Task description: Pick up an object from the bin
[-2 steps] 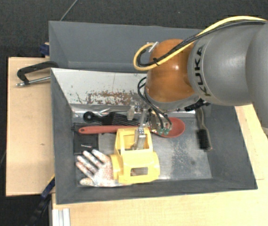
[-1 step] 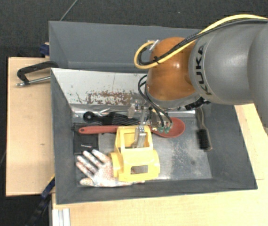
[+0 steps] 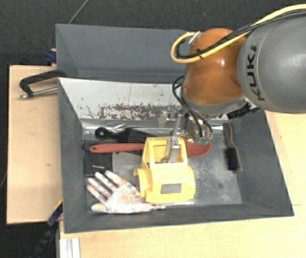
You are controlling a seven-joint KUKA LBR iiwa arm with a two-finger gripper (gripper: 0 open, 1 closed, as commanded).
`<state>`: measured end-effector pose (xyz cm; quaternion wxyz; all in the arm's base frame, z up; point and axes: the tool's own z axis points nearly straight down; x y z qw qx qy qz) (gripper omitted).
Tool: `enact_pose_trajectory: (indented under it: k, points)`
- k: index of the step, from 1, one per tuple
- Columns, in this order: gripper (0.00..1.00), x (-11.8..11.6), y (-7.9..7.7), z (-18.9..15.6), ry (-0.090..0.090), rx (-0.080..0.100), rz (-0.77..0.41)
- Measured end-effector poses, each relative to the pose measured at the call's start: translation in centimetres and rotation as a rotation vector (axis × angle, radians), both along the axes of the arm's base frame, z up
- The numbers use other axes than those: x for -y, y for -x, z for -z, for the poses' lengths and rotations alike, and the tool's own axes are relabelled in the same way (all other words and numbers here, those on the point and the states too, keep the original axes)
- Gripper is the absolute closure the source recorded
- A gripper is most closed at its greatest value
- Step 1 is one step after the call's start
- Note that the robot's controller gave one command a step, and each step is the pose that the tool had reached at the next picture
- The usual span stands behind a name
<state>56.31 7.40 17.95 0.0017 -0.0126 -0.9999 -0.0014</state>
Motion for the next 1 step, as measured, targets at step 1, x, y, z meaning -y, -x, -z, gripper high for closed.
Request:
enact_pose_trajectory:
  k: [1]
  points:
    - [1.0,-2.61,-2.91,-8.23,-0.001,0.009,0.198]
